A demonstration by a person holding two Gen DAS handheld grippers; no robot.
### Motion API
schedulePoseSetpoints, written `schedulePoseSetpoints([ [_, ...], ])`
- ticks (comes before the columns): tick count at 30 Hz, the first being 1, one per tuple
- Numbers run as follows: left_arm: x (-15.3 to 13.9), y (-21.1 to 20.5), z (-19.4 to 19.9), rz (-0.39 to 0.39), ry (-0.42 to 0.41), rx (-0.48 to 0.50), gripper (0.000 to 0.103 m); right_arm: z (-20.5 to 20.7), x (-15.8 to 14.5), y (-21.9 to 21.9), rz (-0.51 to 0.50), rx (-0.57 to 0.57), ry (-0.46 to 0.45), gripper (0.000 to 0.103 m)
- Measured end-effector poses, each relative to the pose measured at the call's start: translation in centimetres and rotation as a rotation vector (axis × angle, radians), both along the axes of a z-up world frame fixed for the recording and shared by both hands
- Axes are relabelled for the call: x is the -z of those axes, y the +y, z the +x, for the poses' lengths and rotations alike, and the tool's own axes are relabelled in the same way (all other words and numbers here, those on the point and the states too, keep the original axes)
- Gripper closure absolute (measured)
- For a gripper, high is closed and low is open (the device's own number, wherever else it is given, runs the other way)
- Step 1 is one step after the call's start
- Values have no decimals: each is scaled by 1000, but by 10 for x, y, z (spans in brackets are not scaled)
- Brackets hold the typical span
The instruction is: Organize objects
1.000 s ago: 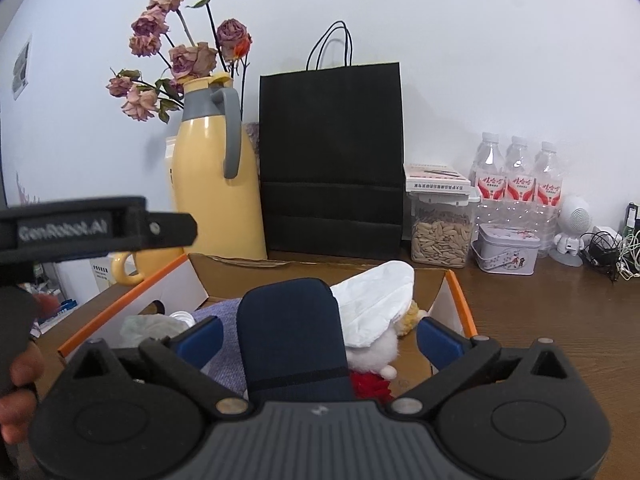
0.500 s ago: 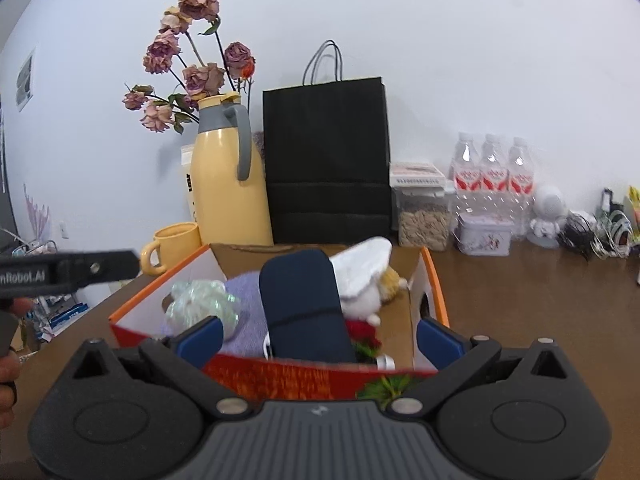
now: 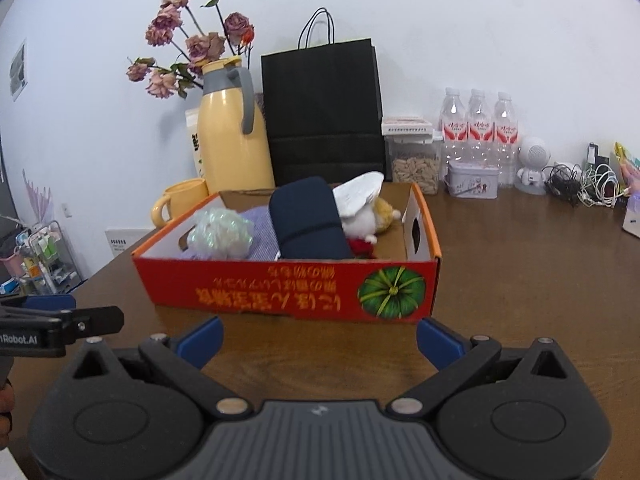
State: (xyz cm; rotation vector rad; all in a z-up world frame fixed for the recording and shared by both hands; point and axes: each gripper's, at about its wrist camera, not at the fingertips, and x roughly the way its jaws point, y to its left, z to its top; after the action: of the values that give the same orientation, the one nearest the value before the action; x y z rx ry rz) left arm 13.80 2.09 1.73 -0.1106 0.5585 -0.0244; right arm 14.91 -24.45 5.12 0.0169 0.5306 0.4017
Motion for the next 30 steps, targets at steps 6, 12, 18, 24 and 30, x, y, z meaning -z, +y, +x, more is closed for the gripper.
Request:
schedulePoseSetpoints([
  [6,2,-4,-13,0,6,11,0,-9,3,3,-5,-7,14,0],
  [12,5,-4,-16,2,17,7,0,-13,2,3,-8,-7,12,0],
  [18,6,-4,-16,4,13,8,0,-13,2,4,-14,-5,13,0],
  [24,6,-4,-15,3,16,8,0,-12,2,5,-13,-6,14,0],
  [30,6,-5,-15,5,18,9,0,-12,4,5,-15,-7,15,0],
])
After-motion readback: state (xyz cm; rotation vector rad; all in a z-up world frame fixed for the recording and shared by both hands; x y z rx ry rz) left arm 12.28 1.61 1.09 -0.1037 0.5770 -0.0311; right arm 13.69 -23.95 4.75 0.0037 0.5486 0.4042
